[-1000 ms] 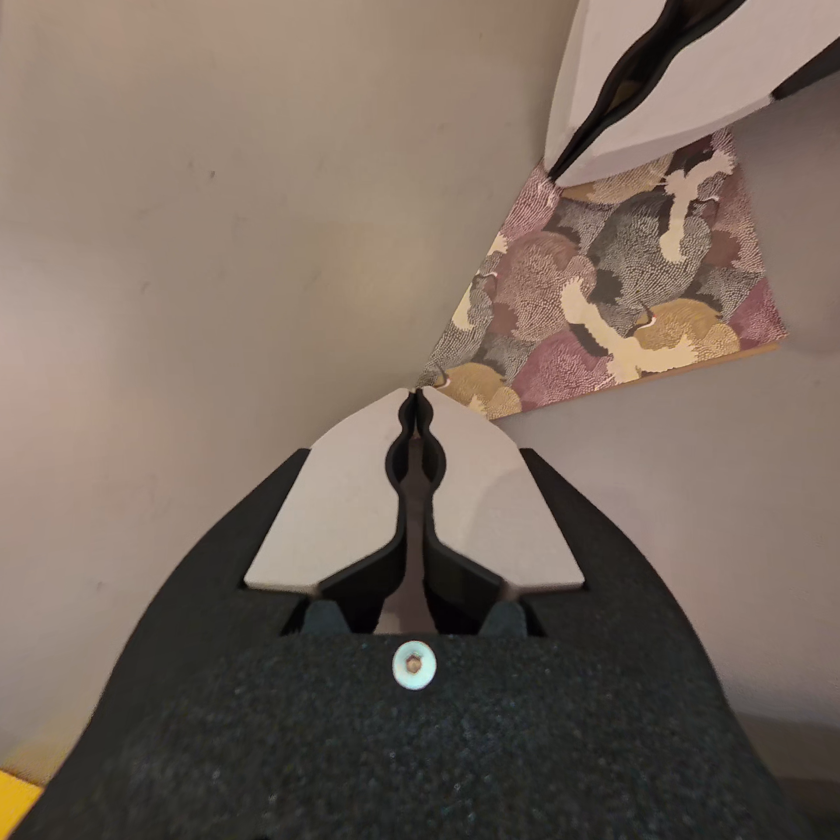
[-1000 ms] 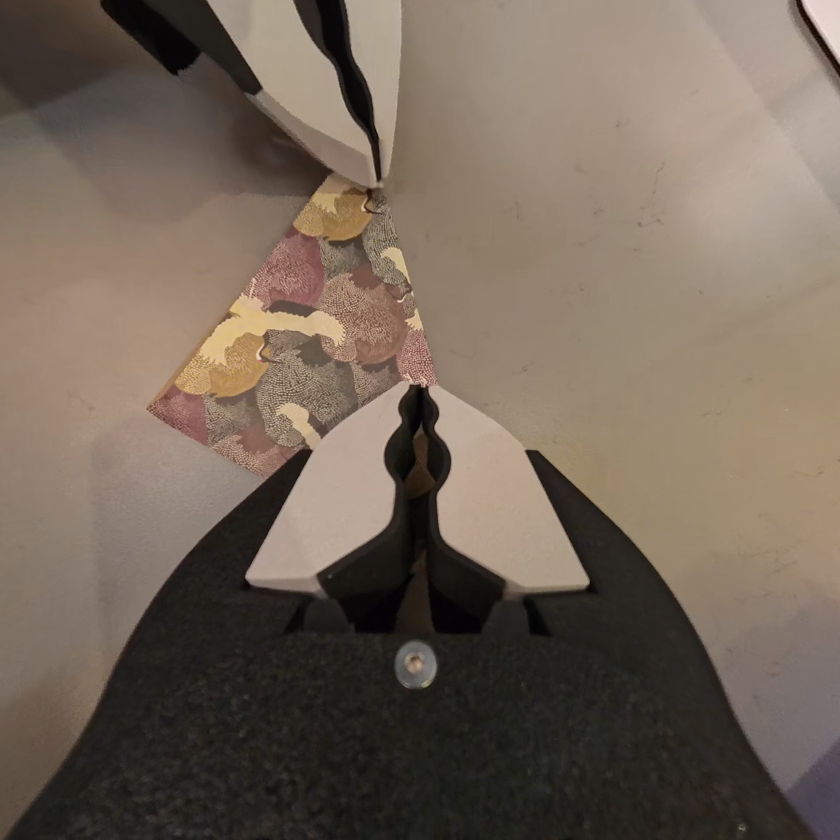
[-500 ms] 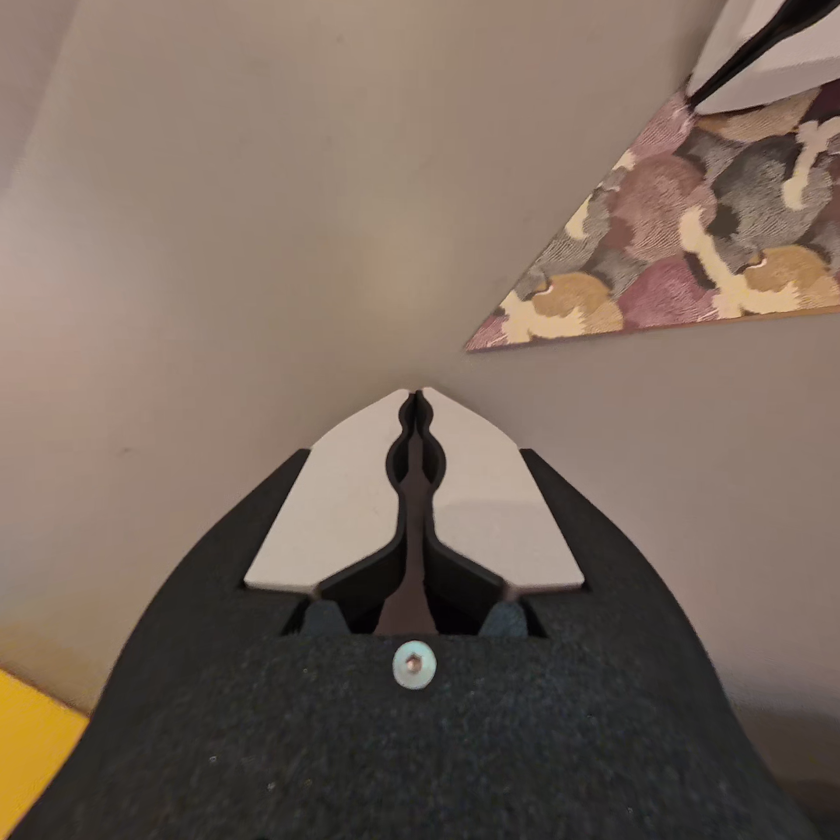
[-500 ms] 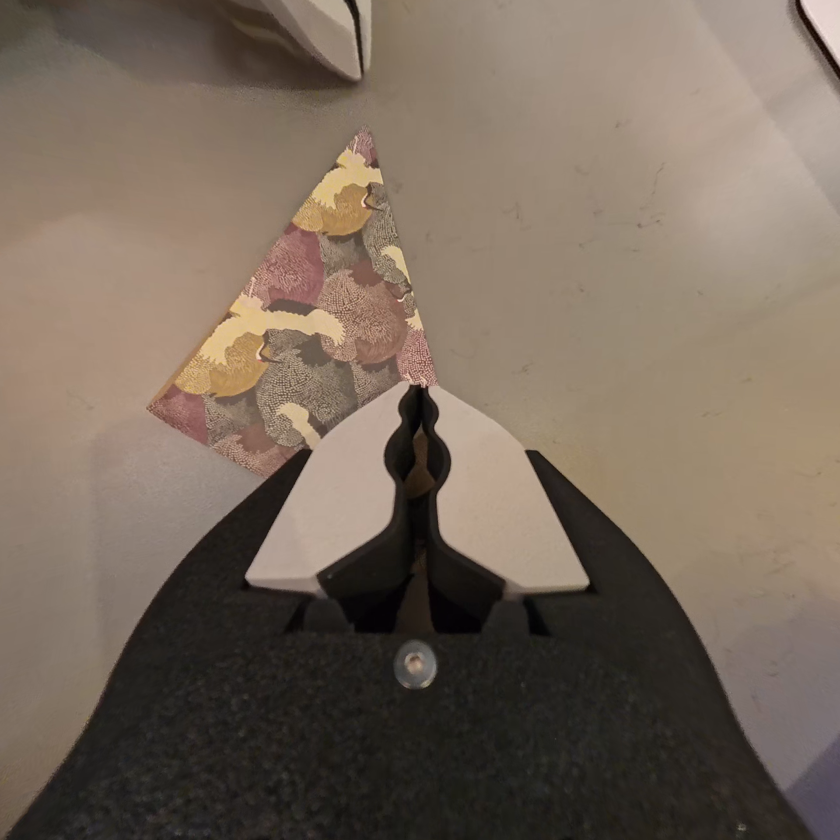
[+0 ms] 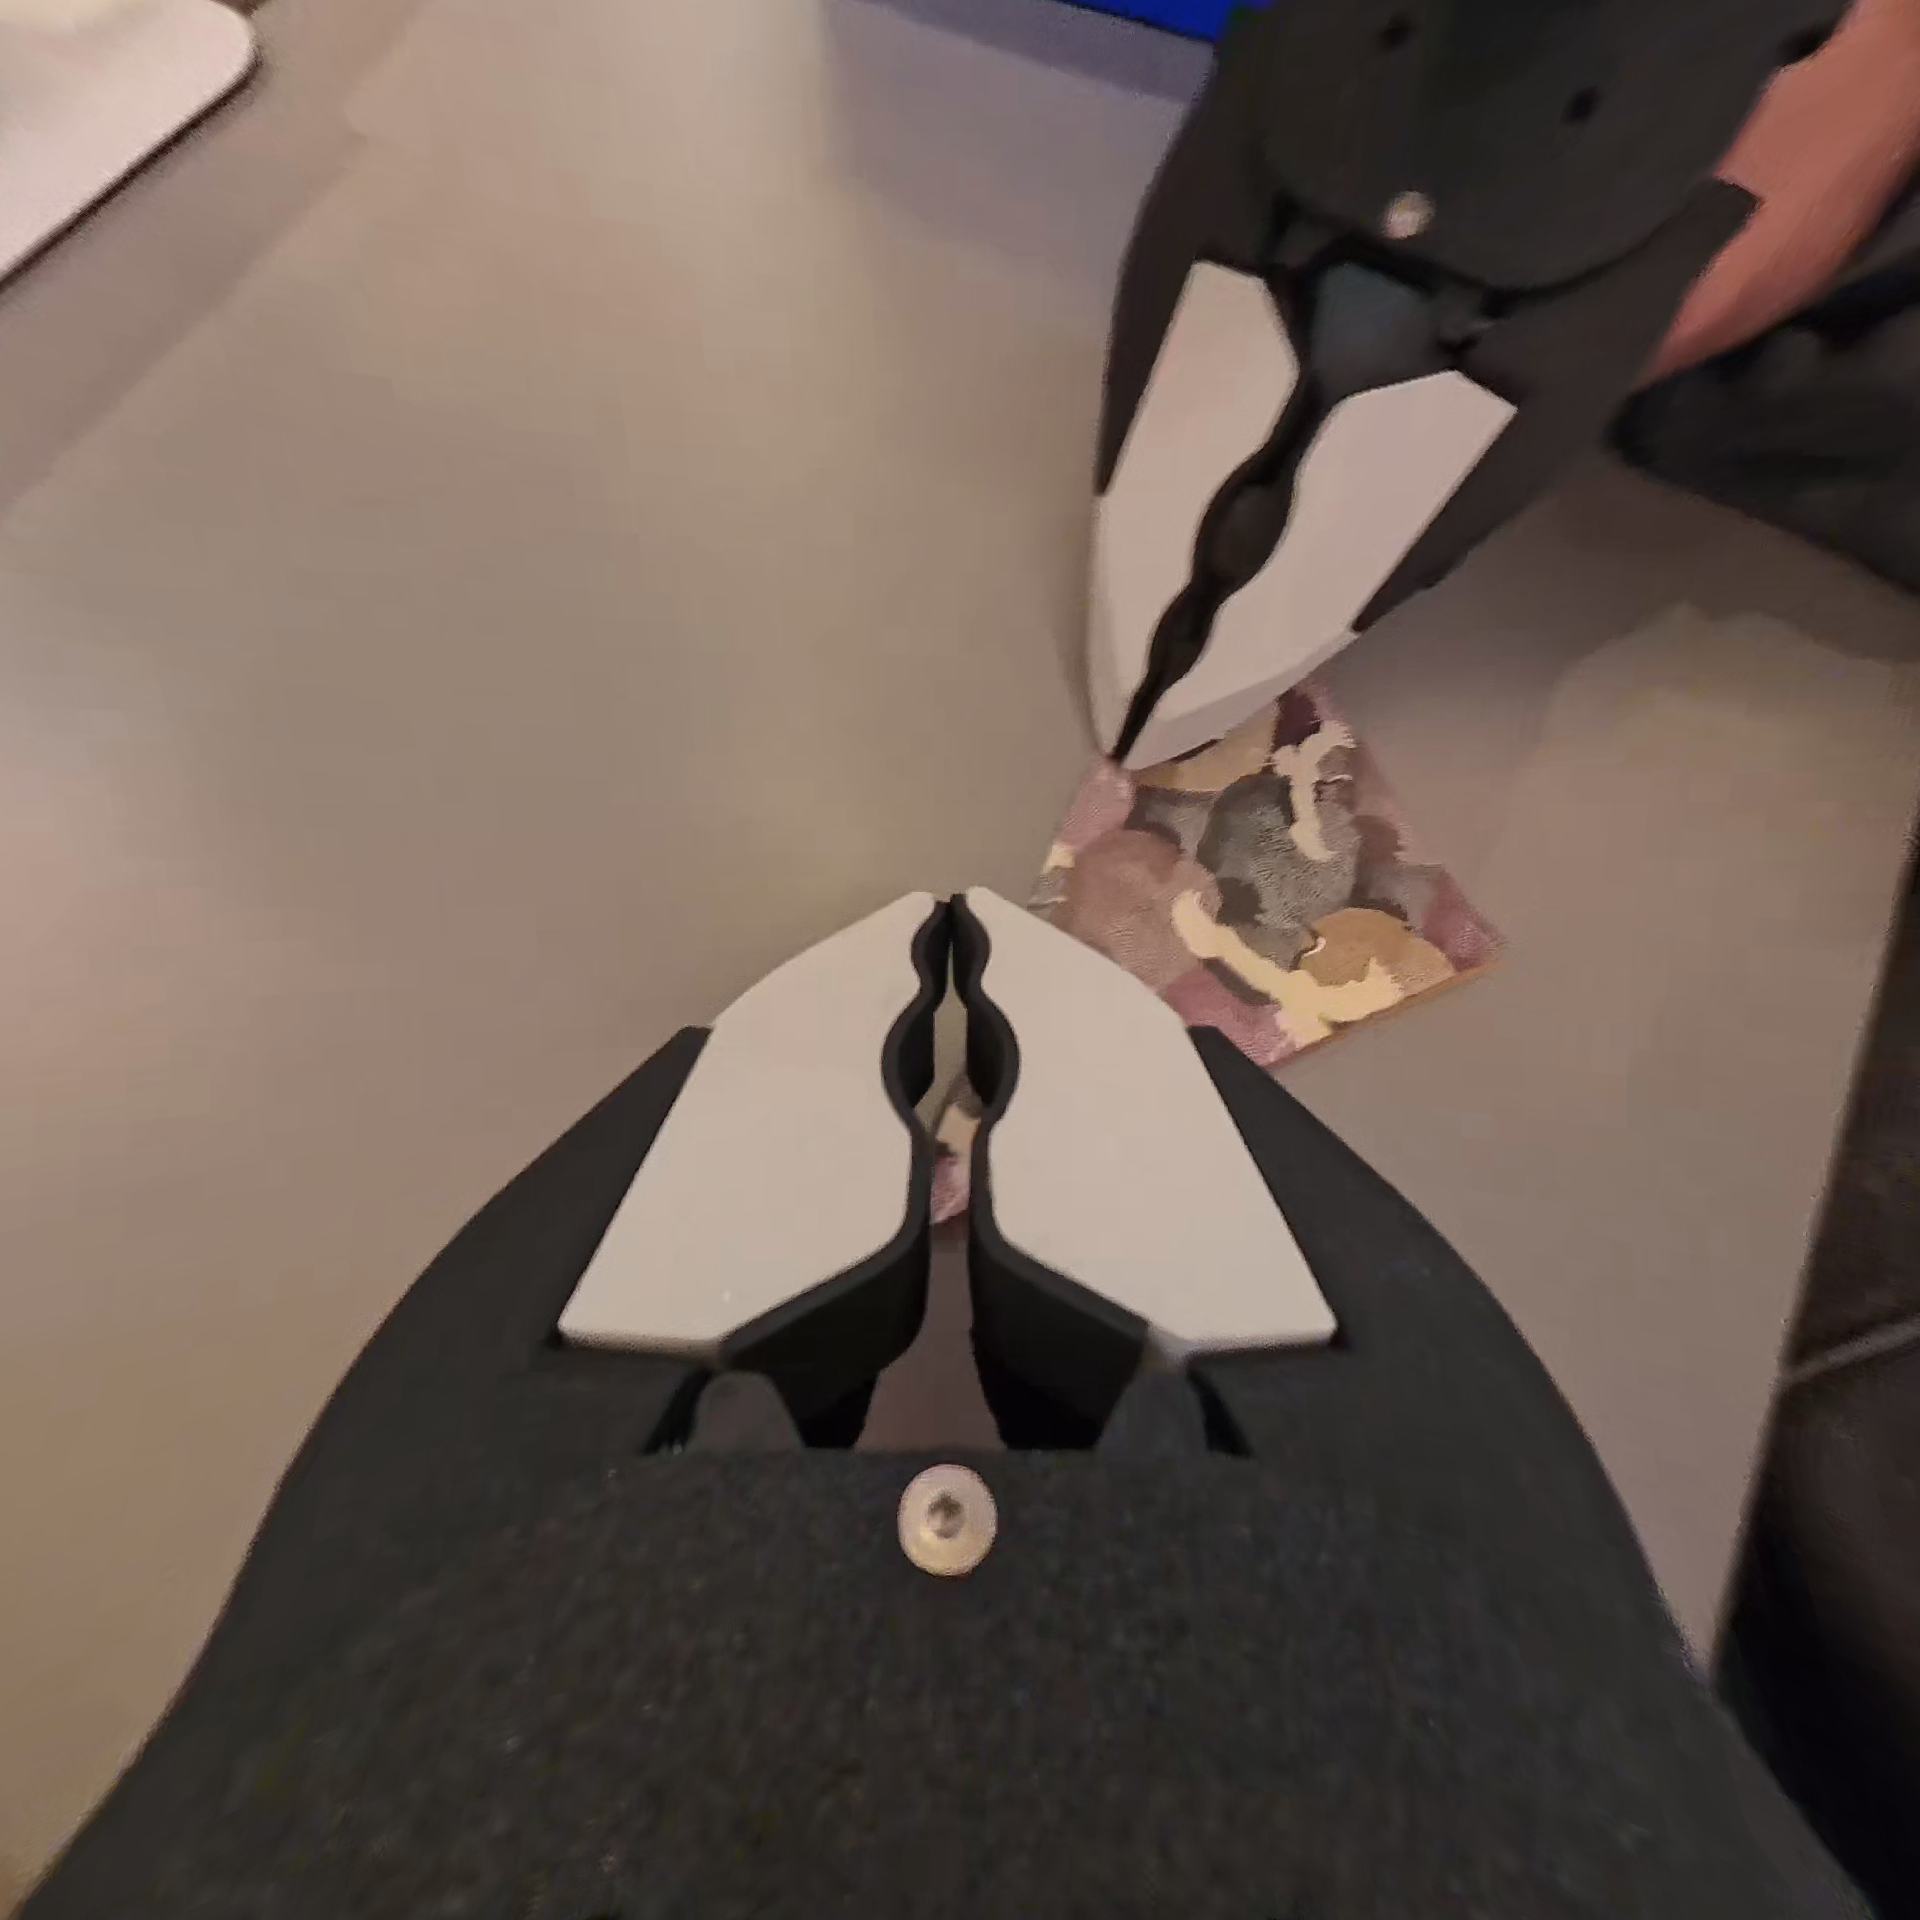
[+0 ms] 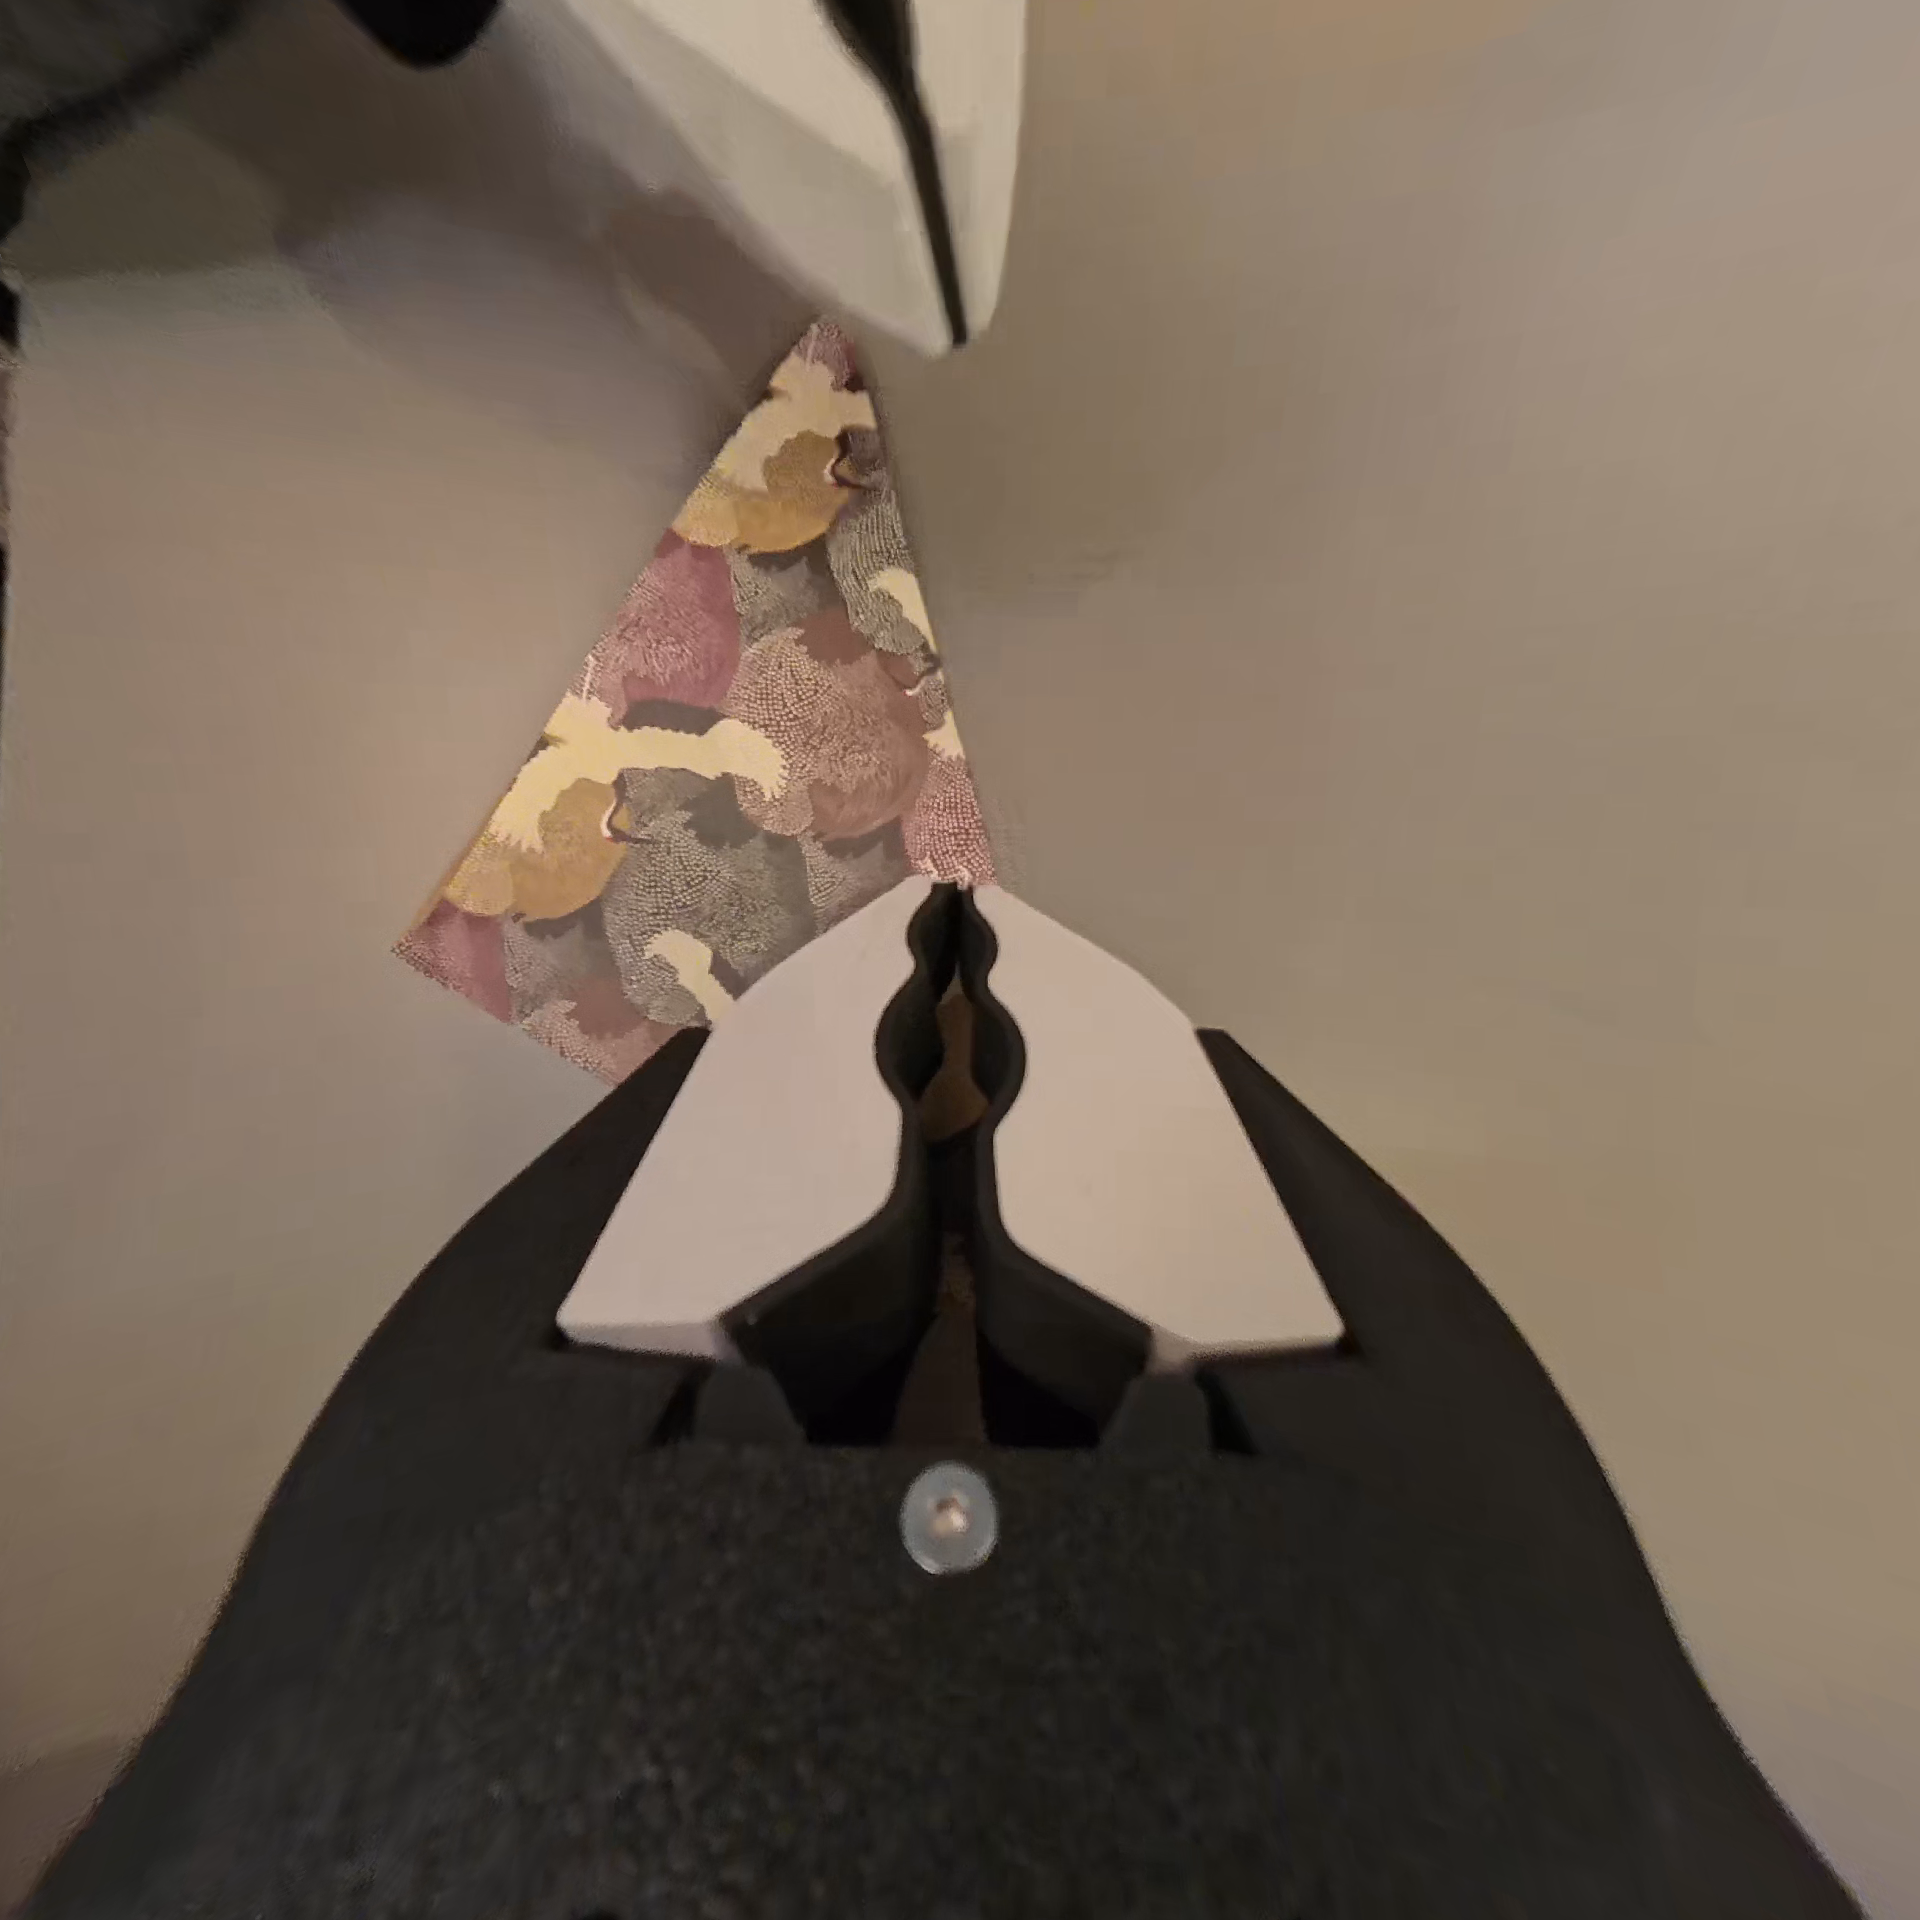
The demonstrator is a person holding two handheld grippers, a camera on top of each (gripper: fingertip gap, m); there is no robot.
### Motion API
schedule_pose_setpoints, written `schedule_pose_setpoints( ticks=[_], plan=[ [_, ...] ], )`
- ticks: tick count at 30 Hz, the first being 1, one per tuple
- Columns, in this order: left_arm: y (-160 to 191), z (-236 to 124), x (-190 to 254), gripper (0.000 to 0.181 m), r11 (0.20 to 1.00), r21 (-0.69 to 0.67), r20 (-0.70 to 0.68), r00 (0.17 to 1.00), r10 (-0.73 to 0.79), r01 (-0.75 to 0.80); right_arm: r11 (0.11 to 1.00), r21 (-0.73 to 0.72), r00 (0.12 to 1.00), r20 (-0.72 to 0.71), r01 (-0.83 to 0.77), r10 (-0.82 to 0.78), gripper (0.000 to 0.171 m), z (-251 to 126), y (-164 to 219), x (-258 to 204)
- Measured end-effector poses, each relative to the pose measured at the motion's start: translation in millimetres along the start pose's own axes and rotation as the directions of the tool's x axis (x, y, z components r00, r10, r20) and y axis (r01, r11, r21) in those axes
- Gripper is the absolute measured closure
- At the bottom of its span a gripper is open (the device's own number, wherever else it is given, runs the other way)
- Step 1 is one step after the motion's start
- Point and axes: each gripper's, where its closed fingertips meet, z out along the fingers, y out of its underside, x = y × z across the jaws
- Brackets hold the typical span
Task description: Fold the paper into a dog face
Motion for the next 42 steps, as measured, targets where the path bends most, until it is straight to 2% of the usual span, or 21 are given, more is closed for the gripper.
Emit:
schedule_pose_setpoints(
  ticks=[3, 6, 9, 11, 12, 14, 17, 20, 33, 36, 37, 39, 42],
  plan=[
    [11, -7, 28, 0.181, 1.000, 0.007, 0.003, 1.000, -0.003, 0.002, 0.997, -0.010, 0.992, -0.103, 0.076, -0.076, 0.171, -9, -7, -7],
    [26, -22, 41, 0.181, 1.000, 0.017, 0.063, 0.998, -0.003, 0.002, 0.992, 0.081, 0.970, -0.231, 0.095, -0.074, 0.171, -43, -17, -18],
    [35, -37, 43, 0.181, 0.991, 0.117, 0.131, 0.988, -0.082, 0.067, 0.986, 0.157, 0.915, -0.404, 0.057, 0.012, 0.171, -71, 0, -26],
    [36, -39, 44, 0.181, 0.978, 0.153, 0.110, 0.981, -0.161, 0.143, 0.975, 0.223, 0.881, -0.463, 0.009, 0.097, 0.171, -81, 16, -37],
    [35, -38, 47, 0.181, 0.972, 0.158, 0.078, 0.980, -0.186, 0.172, 0.973, 0.229, 0.876, -0.464, -0.022, 0.129, 0.171, -82, 23, -43],
    [35, -36, 48, 0.162, 0.962, 0.163, 0.045, 0.973, -0.228, 0.218, 0.970, 0.203, 0.878, -0.430, -0.132, 0.209, 0.167, -79, 40, -53],
    [39, -34, 51, 0.158, 0.968, 0.140, 0.042, 0.975, -0.218, 0.210, 0.937, 0.258, 0.869, -0.374, -0.237, 0.323, 0.150, -80, 44, -58],
    [36, -35, 49, 0.158, 0.976, 0.146, 0.076, 0.982, -0.173, 0.160, 0.922, 0.300, 0.870, -0.353, -0.243, 0.344, 0.145, -82, 39, -54],
    [36, -19, 58, 0.158, 0.990, 0.087, 0.051, 0.992, -0.114, 0.109, 0.923, 0.272, 0.872, -0.336, -0.271, 0.355, 0.146, -78, 46, -51],
    [11, -15, 61, 0.158, 0.989, 0.132, 0.007, 0.998, -0.062, 0.060, 0.937, 0.230, 0.865, -0.373, -0.265, 0.336, 0.144, -78, 51, -37],
    [0, -12, 62, 0.157, 0.989, 0.144, -0.015, 0.999, -0.033, 0.035, 0.939, 0.207, 0.861, -0.383, -0.274, 0.335, 0.138, -79, 53, -29],
    [-15, -1, 65, 0.147, 0.995, 0.097, -0.076, 0.997, 0.027, -0.019, 0.937, 0.149, 0.862, -0.366, -0.317, 0.350, 0.137, -81, 58, -15],
    [-24, 23, 65, 0.145, 0.992, 0.015, -0.130, 0.984, 0.125, -0.124, 0.931, 0.129, 0.879, -0.306, -0.343, 0.366, 0.143, -83, 58, 2]
  ],
)
